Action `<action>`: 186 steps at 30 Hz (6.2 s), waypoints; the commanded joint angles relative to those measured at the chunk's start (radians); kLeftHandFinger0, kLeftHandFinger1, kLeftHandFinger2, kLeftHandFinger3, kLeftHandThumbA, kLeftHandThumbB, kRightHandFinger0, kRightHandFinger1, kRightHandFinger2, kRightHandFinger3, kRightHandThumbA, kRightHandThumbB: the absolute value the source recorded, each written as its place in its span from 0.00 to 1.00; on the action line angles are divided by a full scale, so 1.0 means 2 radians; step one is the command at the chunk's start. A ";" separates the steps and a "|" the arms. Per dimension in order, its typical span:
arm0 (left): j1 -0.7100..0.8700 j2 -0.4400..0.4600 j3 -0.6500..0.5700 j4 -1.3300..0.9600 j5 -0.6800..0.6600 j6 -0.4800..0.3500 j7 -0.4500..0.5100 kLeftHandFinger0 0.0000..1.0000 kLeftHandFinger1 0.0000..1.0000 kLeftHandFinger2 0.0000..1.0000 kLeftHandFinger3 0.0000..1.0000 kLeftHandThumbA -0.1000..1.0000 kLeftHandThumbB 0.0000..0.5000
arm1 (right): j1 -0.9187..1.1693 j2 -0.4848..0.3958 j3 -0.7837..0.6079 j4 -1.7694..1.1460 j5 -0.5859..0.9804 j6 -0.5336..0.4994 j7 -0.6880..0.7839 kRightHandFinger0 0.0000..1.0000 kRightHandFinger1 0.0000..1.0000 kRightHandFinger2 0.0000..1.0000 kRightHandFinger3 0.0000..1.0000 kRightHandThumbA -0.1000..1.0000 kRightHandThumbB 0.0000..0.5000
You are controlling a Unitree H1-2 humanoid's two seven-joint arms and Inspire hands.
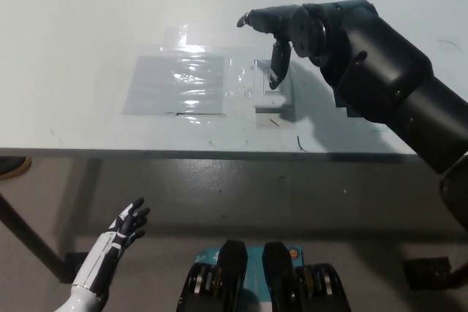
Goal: A white switch is kept at the centre of the table close to the robot and the robot uses its right hand to press it to turn it on
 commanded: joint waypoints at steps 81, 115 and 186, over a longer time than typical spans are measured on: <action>-0.015 0.015 0.001 -0.020 -0.004 -0.005 -0.011 1.00 1.00 1.00 1.00 1.00 0.22 | 0.027 -0.017 -0.021 0.002 -0.044 -0.045 0.109 1.00 1.00 1.00 1.00 1.00 0.59; -0.013 0.014 0.004 -0.020 -0.003 -0.005 -0.006 1.00 1.00 1.00 1.00 1.00 0.22 | -0.039 -0.037 -0.101 -0.038 -0.009 -0.032 0.138 1.00 1.00 1.00 1.00 1.00 0.61; -0.040 0.004 0.022 0.001 -0.034 -0.033 -0.008 1.00 1.00 1.00 1.00 1.00 0.05 | 0.673 0.112 -0.508 -0.346 0.334 -0.279 -0.122 1.00 1.00 1.00 1.00 1.00 0.32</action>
